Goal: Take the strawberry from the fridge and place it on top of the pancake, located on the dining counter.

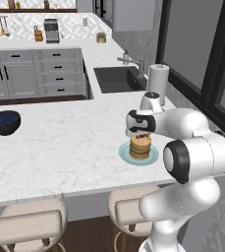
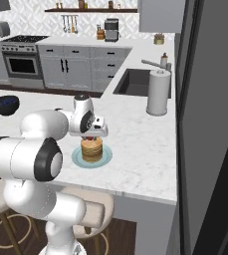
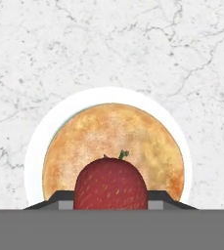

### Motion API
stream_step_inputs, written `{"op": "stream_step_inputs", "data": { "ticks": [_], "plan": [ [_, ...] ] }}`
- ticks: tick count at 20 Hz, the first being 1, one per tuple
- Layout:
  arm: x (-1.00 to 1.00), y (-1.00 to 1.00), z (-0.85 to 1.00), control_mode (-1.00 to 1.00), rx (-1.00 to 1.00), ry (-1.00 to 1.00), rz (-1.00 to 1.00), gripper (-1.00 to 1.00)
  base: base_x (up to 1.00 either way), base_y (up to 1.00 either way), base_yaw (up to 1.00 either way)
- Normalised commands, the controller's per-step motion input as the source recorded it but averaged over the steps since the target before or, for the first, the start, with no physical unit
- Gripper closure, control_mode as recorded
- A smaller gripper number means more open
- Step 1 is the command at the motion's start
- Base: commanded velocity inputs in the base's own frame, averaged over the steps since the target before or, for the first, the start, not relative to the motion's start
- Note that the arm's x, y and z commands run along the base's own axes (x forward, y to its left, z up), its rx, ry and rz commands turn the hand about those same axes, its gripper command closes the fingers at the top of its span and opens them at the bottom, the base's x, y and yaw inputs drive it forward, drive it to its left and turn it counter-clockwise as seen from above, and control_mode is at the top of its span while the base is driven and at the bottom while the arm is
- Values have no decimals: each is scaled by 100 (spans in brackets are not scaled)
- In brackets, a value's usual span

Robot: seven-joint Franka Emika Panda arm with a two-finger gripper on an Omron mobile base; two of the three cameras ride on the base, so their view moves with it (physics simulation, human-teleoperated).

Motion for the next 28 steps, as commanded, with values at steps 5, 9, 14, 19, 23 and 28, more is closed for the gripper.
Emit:
{"op": "stream_step_inputs", "data": {
  "ticks": [5, 9, 14, 19, 23, 28],
  "plan": [
    [-1, -4, 0, -100, 0, 0, 0, 100, 0, 0, 0],
    [0, -17, 0, -100, 0, 0, 0, 100, 0, 0, 0],
    [-6, -5, -6, -100, 0, 0, 0, 100, 0, 0, 0],
    [0, 16, -1, -100, 0, 0, 0, 100, 0, 0, 0],
    [0, 10, -1, -100, 0, 0, 0, 100, 0, 0, 0],
    [-4, 0, -14, -100, 0, 0, 0, 100, 0, 0, 0]
  ]
}}
